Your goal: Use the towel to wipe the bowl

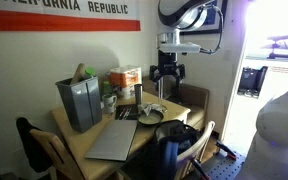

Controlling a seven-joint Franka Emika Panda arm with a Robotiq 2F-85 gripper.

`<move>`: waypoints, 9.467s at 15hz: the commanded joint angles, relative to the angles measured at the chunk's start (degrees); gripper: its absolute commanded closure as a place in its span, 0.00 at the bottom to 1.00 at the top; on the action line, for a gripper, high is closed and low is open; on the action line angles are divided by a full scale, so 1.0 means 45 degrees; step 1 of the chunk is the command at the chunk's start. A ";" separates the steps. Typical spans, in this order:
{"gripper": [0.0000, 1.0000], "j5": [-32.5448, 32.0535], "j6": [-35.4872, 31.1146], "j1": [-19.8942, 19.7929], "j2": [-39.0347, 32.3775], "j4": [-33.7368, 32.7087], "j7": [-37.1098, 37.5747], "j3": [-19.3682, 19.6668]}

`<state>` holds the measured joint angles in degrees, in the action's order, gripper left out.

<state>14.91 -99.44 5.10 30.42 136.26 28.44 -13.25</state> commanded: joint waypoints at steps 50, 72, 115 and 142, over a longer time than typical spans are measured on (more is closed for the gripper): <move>0.00 -0.5622 -0.5557 -0.0272 -0.9966 -0.5080 0.0115 0.2632; 0.00 -0.6518 -0.8874 0.0849 -1.6760 -1.0339 0.3120 0.5723; 0.91 -0.3624 -0.5036 0.0516 -1.1103 -0.8357 -0.1615 0.2955; 0.00 -0.5951 -0.8972 0.1161 -1.7932 -1.1432 0.2255 0.5731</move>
<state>-12.59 -139.47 9.50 -48.30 86.13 36.88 11.20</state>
